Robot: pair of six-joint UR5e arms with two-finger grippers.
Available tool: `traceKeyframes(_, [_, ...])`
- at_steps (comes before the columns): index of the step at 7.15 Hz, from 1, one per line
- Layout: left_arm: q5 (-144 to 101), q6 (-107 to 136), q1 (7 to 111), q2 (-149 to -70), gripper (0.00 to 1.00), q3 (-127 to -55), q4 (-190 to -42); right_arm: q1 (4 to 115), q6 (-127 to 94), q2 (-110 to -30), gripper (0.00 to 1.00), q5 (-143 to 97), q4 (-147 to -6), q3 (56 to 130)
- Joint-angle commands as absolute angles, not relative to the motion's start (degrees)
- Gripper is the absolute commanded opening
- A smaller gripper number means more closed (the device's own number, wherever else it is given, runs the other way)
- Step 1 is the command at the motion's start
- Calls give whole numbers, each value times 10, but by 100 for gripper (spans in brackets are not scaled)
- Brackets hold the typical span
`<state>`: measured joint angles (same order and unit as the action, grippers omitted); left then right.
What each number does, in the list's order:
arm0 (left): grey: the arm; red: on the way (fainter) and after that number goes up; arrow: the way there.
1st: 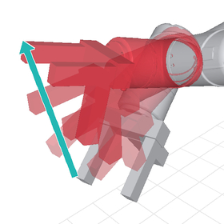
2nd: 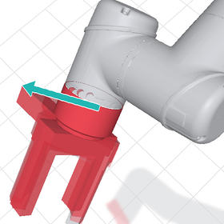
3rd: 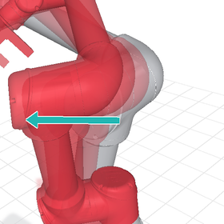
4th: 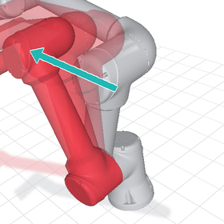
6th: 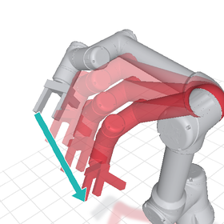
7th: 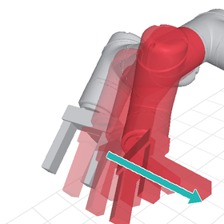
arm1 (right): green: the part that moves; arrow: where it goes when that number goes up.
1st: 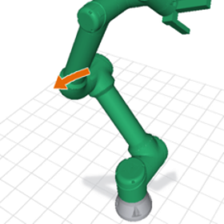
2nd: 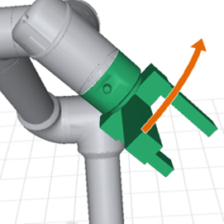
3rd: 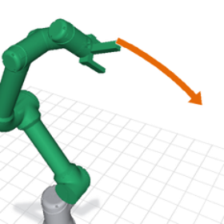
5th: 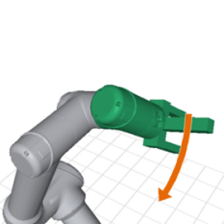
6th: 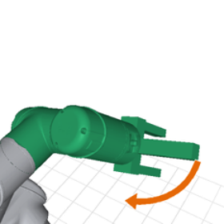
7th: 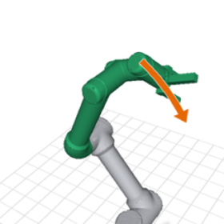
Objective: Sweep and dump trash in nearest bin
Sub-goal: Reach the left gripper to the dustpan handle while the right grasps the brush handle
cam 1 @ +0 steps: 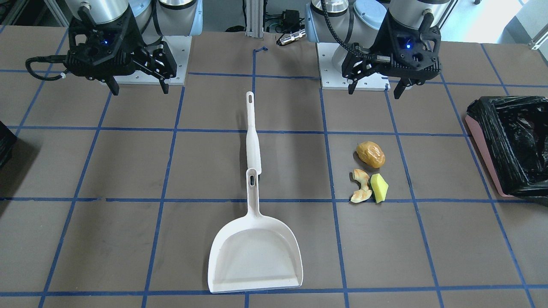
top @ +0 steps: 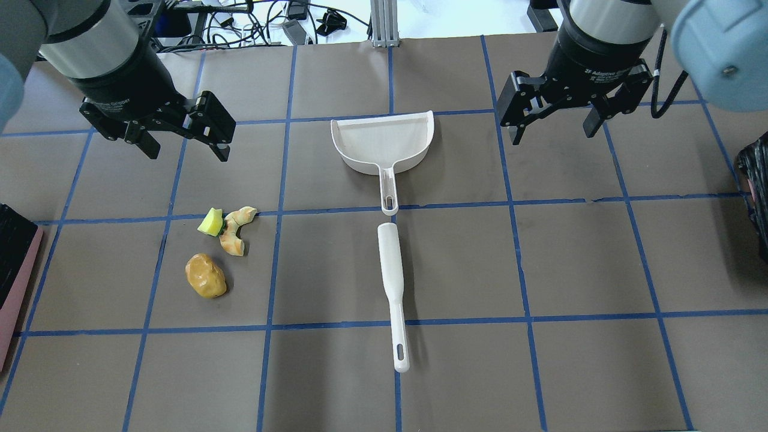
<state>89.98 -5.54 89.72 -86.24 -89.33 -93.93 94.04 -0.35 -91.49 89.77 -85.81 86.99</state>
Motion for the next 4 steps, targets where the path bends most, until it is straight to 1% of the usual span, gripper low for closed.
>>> traceKeyframes(1, [901, -57, 896, -865, 100, -893, -940, 940, -4, -915, 100, 899, -858, 870])
traceKeyframes(3, [901, -58, 895, -866, 100, -894, -940, 941, -3, -914, 100, 892, -857, 882])
traceKeyframes(4, [902, -57, 896, -867, 100, -893, -936, 947, 28, -920, 100, 877, -856, 926])
